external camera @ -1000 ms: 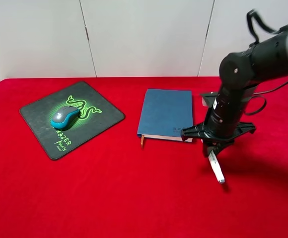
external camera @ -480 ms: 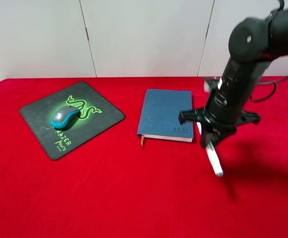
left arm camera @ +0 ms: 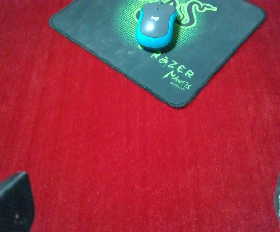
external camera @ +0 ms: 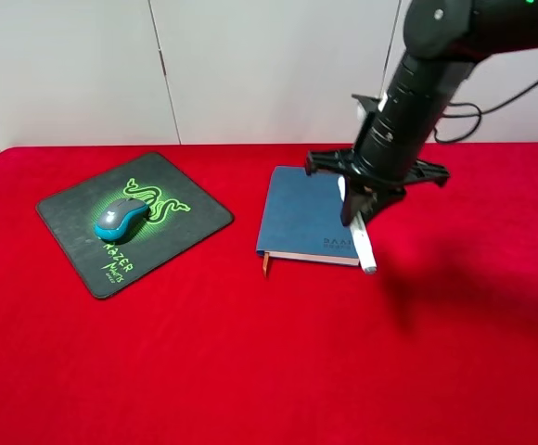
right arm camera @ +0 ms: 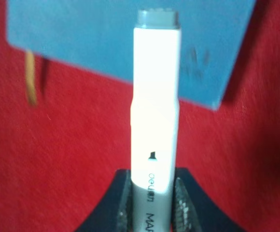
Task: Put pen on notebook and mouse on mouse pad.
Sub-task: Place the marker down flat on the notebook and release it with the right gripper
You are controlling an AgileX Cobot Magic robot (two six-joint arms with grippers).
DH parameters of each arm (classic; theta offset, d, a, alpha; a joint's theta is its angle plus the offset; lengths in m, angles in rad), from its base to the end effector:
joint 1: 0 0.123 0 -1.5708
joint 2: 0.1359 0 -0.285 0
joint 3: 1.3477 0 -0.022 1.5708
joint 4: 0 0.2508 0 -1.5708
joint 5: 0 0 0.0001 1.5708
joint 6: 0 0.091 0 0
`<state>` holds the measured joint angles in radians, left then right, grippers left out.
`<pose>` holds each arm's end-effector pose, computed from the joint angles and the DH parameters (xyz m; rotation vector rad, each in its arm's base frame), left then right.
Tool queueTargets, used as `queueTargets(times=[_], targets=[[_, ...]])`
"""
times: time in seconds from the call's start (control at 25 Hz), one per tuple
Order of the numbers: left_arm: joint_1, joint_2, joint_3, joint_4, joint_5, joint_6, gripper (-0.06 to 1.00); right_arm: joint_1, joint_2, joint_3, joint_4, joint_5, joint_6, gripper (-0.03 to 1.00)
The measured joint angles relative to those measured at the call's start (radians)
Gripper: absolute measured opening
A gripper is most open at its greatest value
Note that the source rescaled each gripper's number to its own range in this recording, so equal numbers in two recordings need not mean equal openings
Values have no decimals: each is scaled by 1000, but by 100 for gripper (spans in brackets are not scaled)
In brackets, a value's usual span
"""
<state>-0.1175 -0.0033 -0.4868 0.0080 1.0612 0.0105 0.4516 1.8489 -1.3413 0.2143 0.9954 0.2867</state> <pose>-0.0037 0.0011 0.2736 0.1311 2.0510 -0.0568 0.3233 0.1749 0.2133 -0.0943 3.0438 0.3541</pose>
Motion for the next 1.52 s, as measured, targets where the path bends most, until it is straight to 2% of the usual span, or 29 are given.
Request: queueTargets(times=[0.52, 0.88, 1.28, 1.52], targets=[[0, 0, 0, 0, 0, 0, 100, 0, 244, -342, 5, 40, 19, 0], [0, 0, 0, 0, 0, 1, 100, 0, 425, -525, 3, 44, 23, 0], [0, 0, 0, 0, 0, 1, 100, 0, 522, -575, -73, 46, 60, 0], [0, 0, 0, 0, 0, 1, 100, 0, 529, -576, -81, 48, 63, 0]])
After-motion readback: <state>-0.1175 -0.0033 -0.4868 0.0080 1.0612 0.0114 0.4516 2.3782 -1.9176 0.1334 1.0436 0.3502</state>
